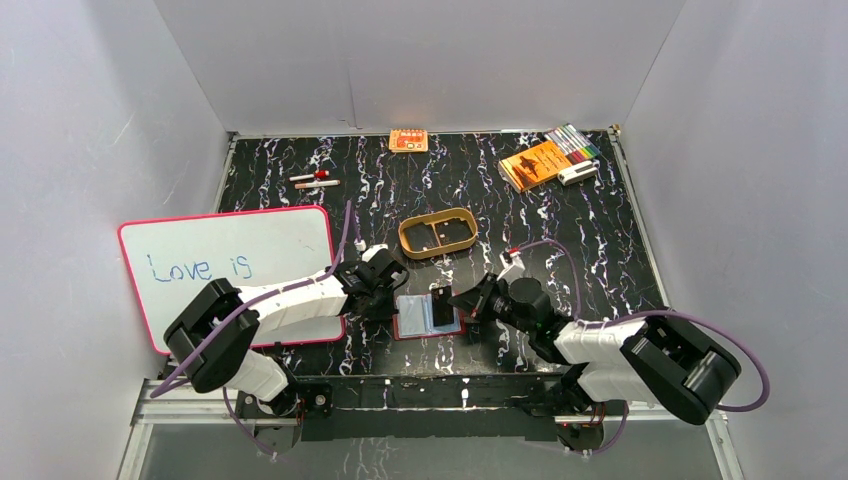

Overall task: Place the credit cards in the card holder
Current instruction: Insert the credit card into the card holder.

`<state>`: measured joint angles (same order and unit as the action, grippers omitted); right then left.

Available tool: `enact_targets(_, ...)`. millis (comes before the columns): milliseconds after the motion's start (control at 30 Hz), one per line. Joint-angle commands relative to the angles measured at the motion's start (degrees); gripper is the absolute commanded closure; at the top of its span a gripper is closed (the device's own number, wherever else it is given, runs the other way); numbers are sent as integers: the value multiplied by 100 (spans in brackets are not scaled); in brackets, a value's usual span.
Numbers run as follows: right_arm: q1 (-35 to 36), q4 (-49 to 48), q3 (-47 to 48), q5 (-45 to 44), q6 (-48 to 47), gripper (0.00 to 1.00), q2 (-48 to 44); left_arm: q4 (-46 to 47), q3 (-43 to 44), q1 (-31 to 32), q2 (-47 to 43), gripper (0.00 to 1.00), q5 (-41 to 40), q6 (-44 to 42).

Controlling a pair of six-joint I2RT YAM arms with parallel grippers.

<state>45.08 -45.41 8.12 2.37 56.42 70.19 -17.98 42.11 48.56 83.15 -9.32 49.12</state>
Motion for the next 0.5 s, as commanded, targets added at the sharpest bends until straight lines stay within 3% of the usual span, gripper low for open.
enact_targets(0,108,-1296,-65,-202,-154,100,146,-5,6,-1,72,99,40,37)
enact_targets(467,249,-1788,-37,-435,-143,100,938,-39,10,3,74,99,1,-4)
